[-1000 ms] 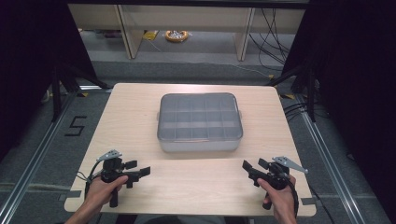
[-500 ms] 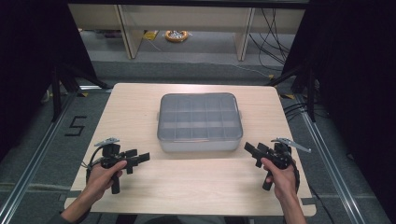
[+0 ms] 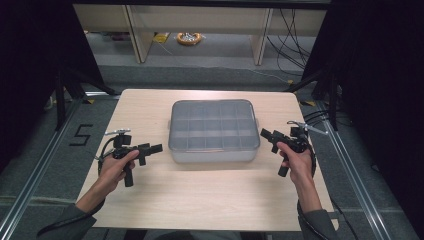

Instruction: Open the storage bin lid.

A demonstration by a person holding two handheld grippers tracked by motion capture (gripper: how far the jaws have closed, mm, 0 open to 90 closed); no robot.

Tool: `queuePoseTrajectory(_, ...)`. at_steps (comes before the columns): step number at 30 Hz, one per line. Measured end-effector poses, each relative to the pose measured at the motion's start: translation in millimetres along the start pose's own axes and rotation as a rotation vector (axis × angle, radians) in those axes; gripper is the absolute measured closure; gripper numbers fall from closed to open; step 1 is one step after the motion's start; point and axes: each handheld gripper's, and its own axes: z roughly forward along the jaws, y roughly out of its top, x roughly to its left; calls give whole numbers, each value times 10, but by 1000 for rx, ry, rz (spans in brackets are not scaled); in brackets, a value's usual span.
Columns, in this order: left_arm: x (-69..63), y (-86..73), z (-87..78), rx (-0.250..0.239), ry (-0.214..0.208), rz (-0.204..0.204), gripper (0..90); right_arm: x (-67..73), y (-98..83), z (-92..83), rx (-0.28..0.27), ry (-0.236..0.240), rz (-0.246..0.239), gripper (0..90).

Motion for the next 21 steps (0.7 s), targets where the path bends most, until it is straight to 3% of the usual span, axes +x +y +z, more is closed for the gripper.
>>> queuePoseTrajectory(4, 15, 80, 45, -9, 5, -8, 230, -8, 76, 132, 19, -7, 15, 398)
queuePoseTrajectory(5, 25, 132, 83, -18, 1, -16, 237, -21, 91, 178, 16, -12, -7, 405)
queuePoseTrajectory(6, 27, 150, 105, -19, 1, -17, 248, -9, 100, 205, 27, -7, 18, 409)
queuePoseTrajectory(10, 45, 212, 187, -15, 6, -28, 275, -37, 131, 311, 29, -9, 10, 424)
queuePoseTrajectory(12, 56, 253, 234, -9, 3, -27, 303, -30, 143, 358, 37, -17, 37, 424)
queuePoseTrajectory(13, 55, 264, 251, -10, 5, -23, 308, -71, 152, 387, 22, -10, -6, 426)
queuePoseTrajectory(14, 49, 281, 279, -22, 6, -29, 313, -43, 151, 394, 32, -12, 37, 427)
queuePoseTrajectory(18, 45, 334, 345, -20, 2, -32, 338, -57, 156, 460, 41, -14, 60, 434)
queuePoseTrajectory(19, 44, 347, 354, -16, 0, -35, 342, -109, 157, 482, 31, -14, 6, 436)
queuePoseTrajectory(20, 40, 362, 368, -16, -3, -37, 345, -65, 155, 480, 43, -13, 62, 437)
queuePoseTrajectory(21, 40, 372, 380, -17, -4, -35, 346, -114, 159, 510, 31, -19, 13, 436)
